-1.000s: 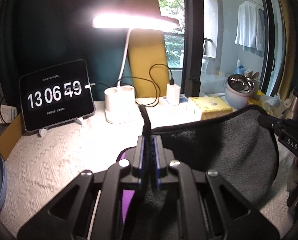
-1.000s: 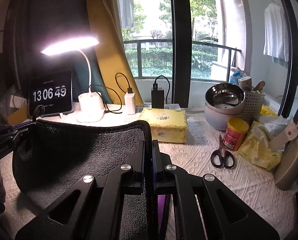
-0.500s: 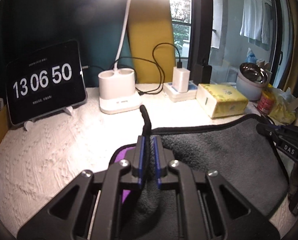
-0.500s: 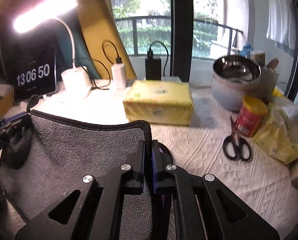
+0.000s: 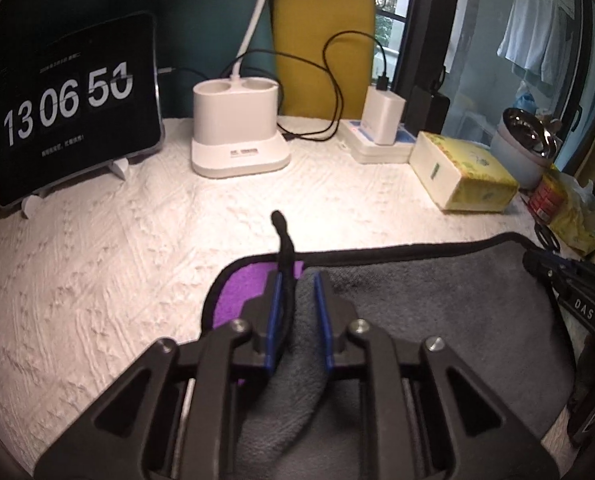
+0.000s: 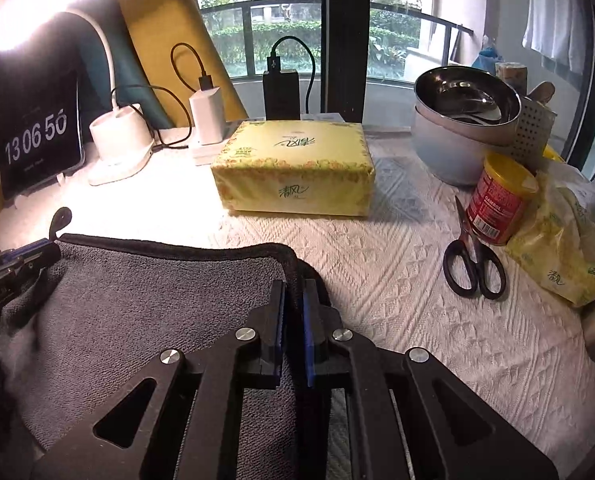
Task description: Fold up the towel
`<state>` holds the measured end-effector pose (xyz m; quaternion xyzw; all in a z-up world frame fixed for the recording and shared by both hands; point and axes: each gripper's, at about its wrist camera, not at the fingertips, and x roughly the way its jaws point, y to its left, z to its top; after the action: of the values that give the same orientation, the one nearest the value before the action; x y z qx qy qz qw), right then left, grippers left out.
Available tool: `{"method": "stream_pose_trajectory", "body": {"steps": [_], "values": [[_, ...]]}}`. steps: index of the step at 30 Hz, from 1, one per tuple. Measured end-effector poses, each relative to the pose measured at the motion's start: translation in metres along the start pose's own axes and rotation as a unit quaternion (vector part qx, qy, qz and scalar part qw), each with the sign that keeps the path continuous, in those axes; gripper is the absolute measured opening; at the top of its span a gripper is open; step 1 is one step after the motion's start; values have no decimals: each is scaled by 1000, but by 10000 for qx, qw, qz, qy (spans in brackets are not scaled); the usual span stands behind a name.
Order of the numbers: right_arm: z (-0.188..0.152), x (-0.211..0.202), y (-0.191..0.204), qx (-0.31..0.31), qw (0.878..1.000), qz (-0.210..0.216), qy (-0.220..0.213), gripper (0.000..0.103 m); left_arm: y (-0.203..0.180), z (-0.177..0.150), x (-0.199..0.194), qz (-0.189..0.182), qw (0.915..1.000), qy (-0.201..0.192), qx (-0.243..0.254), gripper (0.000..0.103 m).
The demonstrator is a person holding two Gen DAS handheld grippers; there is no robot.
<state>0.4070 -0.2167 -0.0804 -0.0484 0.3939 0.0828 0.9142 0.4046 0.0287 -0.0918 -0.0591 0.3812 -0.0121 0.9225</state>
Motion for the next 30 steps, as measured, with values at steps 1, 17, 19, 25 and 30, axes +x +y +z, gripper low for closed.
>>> {"method": "stream_pose_trajectory", "body": {"steps": [1,17,19,25,30], "values": [[0,-1,1,-12,10000,-23,-5,18,3,0,-1,22,10000,-14,-77,22],[-1,-35,9,-48,9989,-330,-323,53,11,0,-41,100,9984,-492,-244,97],[0,-42,12,-64,9986,-340,-389,54,8,0,-47,107,9983,-543,-196,97],[-4,-64,19,-118,9978,-332,-570,65,-1,-3,-70,50,9977,-681,-35,97],[-7,-82,24,-120,9970,-344,-683,65,-8,-7,-91,-8,9966,-820,71,97]]}}
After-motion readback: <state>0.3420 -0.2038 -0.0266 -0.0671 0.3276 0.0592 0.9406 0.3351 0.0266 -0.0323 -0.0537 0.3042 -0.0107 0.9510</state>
